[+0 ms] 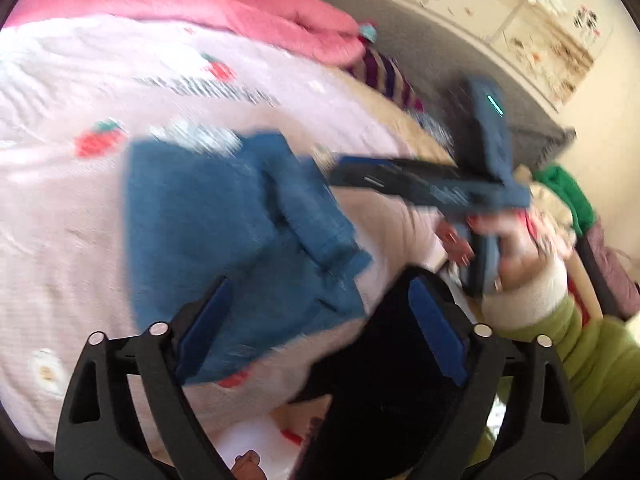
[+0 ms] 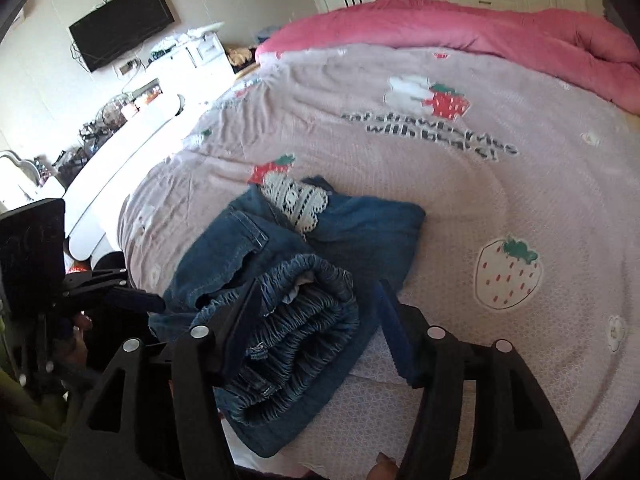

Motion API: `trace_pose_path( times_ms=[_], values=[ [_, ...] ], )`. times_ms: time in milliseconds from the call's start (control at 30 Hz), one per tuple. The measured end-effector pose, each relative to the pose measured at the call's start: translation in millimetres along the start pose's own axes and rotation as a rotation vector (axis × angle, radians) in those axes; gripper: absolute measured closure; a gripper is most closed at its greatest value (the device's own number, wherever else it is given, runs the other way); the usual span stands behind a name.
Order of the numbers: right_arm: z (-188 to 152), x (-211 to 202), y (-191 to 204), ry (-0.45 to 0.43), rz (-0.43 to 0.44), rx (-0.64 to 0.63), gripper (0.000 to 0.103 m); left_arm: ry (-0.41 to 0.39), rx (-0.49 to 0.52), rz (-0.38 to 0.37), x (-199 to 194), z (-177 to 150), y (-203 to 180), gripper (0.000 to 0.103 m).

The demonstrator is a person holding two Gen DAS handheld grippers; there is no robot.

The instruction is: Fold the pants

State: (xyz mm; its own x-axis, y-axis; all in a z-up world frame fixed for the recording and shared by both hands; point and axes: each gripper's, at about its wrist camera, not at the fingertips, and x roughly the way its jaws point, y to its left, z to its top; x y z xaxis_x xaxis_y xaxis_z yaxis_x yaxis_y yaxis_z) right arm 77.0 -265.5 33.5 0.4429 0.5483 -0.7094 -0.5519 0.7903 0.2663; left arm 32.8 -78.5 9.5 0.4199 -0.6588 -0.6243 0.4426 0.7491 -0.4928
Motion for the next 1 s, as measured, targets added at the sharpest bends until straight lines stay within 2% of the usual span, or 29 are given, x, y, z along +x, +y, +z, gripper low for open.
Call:
trace_pose_path(
  times_ms=[33,133,267,367,500,533,567,600,633,667,700,733,833,1000],
  values=[
    [-0.3,-7.3,1.5,-0.024,-0.011,-0.008,0.028,-0.02,-0.008,0.033,-6.9,5.7,6.2,0.013],
    [-4.3,-28.6,11.7,-0.086,-0.059,-0.05,0.025,-0.076,-0.061,0.138,-23.7,28.3,35.3,0.01],
    [-13.8,-42.9,43.1,-0.127,-0.07,-0.165,0.022,-0.088,-0.1,0.181,-25.7,52.6,58.1,0.01],
    [-22.0,-40.2,73.0,-0.102,-0.054,-0.274,0.022,-0.062,-0.095,0.198,-15.7,68.0,61.5,0.01],
    [-28.6,-14.3,97.4,-0.007,-0.082,-0.36,0.023,0.023,-0.068,0.209,8.5,72.4,62.7,0.01],
    [-29.9,-7.9,99.7,0.017,-0.086,-0.368,0.026,0.045,-0.049,0.211,16.4,71.2,59.6,0.01],
    [-30.7,-0.9,101.7,0.042,-0.09,-0.373,0.03,0.059,-0.037,0.204,20.5,71.0,56.4,0.017],
    [-30.9,4.9,101.8,0.063,-0.087,-0.373,0.04,0.072,-0.027,0.197,24.7,69.2,54.0,0.028],
    [-30.9,10.7,101.2,0.084,-0.083,-0.37,0.051,0.088,-0.018,0.192,29.6,68.2,52.1,0.033],
    [-31.7,18.3,99.3,0.11,-0.089,-0.369,0.056,0.109,-0.01,0.189,36.5,66.4,50.5,0.045],
    [-33.8,24.4,99.4,0.13,-0.11,-0.379,0.074,0.127,-0.003,0.192,42.7,65.4,49.3,0.056],
    [-36.8,29.3,99.5,0.149,-0.133,-0.394,0.09,0.15,0.015,0.206,50.8,63.7,47.5,0.06],
    [-39.2,27.1,90.9,0.163,-0.062,-0.332,0.092,0.185,0.048,0.262,68.9,61.5,49.4,0.065],
    [-47.1,-4.0,64.9,0.108,0.009,-0.258,0.093,0.191,0.028,0.245,76.3,61.1,61.6,0.065]
  ],
)
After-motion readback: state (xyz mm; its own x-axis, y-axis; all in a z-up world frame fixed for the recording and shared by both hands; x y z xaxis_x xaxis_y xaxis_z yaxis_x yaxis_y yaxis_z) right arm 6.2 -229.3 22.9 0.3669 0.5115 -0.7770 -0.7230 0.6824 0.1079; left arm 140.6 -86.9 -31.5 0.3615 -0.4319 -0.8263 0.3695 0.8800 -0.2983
